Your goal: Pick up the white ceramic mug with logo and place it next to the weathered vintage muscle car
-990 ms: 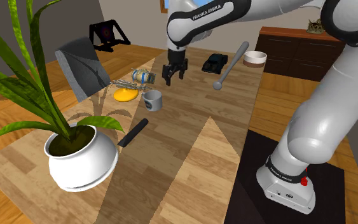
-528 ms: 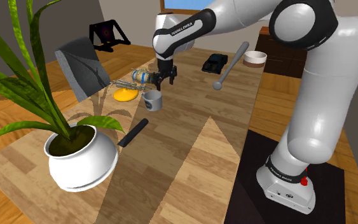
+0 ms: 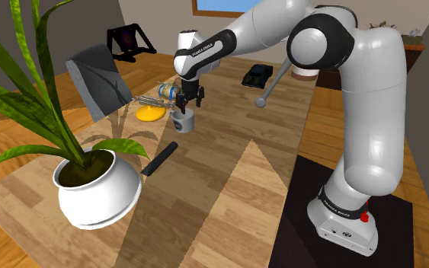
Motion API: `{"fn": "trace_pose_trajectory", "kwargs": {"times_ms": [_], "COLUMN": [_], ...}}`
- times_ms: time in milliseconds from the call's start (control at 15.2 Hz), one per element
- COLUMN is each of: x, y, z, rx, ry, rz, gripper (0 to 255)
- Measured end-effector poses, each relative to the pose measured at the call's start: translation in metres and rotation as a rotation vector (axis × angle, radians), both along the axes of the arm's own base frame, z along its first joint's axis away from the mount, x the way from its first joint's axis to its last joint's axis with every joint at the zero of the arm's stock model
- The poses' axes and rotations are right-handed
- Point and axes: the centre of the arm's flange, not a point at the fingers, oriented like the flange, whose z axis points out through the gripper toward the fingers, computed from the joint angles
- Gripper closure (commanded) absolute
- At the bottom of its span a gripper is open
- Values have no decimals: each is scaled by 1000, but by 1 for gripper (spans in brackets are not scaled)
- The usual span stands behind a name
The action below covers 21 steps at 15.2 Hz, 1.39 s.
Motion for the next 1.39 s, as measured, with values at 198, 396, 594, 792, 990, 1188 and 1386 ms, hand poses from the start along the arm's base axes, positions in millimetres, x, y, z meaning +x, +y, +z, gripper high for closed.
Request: {"fn": "trace_pose_trajectory", "kwargs": {"times_ms": [198, 396, 594, 792, 990, 1188, 1386], "x": [3, 3, 3, 3, 3, 3, 3], "y": [2, 1, 1, 1, 1, 1, 1], "z": [-15, -27, -29, -29, -29, -29, -29], "rx": [0, 0, 0, 0, 0, 0, 0], "ry": [0, 0, 0, 0, 0, 0, 0], "rz": [0, 0, 0, 0, 0, 0, -1], "gripper": [0, 0, 0, 255, 255, 255, 255]}}
